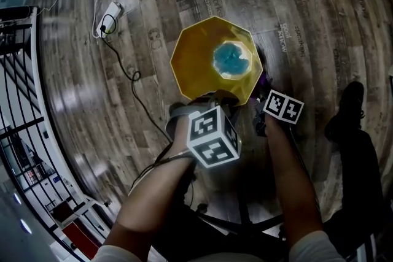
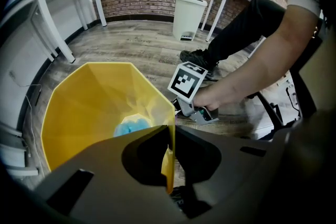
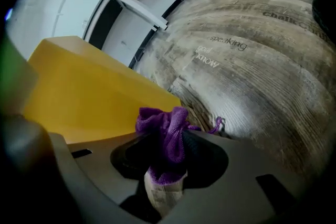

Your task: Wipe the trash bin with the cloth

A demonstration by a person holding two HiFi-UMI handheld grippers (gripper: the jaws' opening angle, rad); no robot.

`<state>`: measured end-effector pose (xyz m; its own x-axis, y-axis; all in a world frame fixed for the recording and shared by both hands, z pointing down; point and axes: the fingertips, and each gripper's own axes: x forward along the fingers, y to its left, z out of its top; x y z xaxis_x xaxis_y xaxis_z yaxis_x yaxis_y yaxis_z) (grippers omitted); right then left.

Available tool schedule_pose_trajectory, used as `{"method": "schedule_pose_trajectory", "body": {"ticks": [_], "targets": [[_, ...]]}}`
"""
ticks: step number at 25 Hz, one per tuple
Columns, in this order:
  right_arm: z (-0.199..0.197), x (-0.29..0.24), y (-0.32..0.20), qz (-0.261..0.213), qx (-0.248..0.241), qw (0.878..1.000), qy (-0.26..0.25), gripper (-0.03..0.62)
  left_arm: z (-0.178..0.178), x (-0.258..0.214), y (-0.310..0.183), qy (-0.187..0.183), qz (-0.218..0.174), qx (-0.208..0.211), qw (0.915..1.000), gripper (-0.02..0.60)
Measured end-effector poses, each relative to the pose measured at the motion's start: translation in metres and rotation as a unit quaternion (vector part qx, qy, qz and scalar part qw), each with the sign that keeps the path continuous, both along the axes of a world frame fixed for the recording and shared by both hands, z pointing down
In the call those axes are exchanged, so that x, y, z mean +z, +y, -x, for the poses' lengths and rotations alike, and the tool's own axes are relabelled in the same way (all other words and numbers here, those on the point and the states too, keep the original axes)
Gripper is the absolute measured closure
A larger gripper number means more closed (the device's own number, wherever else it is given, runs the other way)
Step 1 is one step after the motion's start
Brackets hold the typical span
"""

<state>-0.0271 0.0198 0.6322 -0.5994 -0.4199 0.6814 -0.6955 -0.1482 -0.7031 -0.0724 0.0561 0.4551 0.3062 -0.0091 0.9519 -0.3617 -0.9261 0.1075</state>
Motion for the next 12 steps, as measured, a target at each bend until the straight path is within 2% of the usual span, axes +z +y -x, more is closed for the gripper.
{"method": "schedule_pose_trajectory", "body": {"ticks": [4, 12], "targets": [[0.006, 0.027, 0.002, 0.024, -0.027, 0.999, 0.014, 0.450, 0.001, 0.000, 0.000, 0.000, -0.002, -0.002, 1.0000, 0.561], [0.017, 0.059, 0.003, 0.039, -0.097, 0.992, 0.072, 0.450, 0.000, 0.001, 0.001, 0.002, -0.002, -0.006, 1.0000, 0.561]]}}
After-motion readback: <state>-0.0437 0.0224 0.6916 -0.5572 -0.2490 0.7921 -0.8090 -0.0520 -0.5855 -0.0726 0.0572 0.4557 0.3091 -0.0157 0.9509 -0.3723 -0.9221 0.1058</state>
